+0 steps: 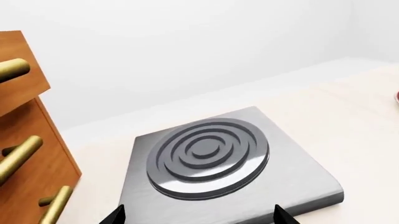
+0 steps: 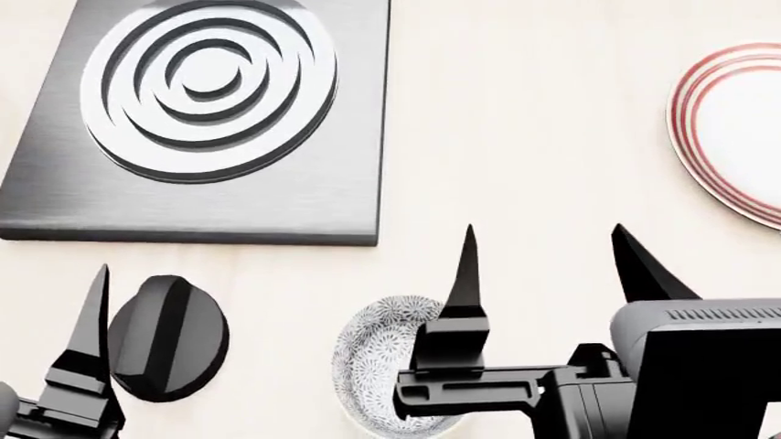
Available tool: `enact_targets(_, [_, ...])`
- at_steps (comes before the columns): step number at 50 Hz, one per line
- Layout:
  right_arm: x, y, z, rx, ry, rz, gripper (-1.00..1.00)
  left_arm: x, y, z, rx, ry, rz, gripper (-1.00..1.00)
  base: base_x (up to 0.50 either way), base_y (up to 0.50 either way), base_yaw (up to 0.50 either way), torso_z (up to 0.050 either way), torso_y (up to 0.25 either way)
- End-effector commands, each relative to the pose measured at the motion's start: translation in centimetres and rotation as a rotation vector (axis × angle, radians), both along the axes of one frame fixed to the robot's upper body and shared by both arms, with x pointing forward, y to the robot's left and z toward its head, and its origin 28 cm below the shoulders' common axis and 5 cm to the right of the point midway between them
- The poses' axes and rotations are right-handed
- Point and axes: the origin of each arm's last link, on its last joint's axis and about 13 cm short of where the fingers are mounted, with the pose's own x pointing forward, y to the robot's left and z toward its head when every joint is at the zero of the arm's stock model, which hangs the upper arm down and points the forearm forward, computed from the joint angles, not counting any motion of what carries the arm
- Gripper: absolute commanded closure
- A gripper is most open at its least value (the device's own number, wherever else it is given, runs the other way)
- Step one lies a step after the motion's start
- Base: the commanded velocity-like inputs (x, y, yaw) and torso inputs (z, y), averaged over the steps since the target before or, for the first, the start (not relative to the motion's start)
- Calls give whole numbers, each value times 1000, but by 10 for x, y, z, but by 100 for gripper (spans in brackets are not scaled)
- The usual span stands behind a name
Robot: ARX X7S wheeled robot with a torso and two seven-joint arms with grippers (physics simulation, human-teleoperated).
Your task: Pick the akita bowl next to the ramekin and place it on the plate.
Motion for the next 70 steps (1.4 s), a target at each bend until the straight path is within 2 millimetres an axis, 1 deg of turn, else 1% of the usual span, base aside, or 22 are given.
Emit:
enact_targets(1, [-4, -1, 8, 60, 11, 26, -100, 0, 0, 0, -3, -12, 0, -100, 0, 0, 0, 0, 0])
enact_targets(4, [-5, 0, 8, 72, 39, 34, -100, 0, 1, 0, -3, -11, 1, -100, 0, 0, 0, 0, 0])
enact_targets(6, [-6, 0, 10, 145, 55, 78, -100, 0, 1, 0, -4, -11, 3, -100, 0, 0, 0, 0, 0])
enact_targets(23, [-8, 1, 12, 158, 144, 79, -100, 1, 1, -3, -6, -6, 3, -100, 0, 0, 0, 0, 0])
enact_targets(40, [-9, 3, 9, 110, 226, 54, -100, 0, 1, -4, -6, -3, 3, -100, 0, 0, 0, 0, 0])
enact_targets(51, [-11, 6, 8, 85, 274, 67, -100, 1, 1, -4, -4, -1, 4, -100, 0, 0, 0, 0, 0])
enact_targets(66, [-8, 7, 7, 81, 302, 73, -100, 1, 1, -5, -3, 1, 4, -100, 0, 0, 0, 0, 0])
enact_targets(70, [-7, 7, 5, 52, 311, 55, -100, 1, 2, -5, -3, 2, 6, -100, 0, 0, 0, 0, 0])
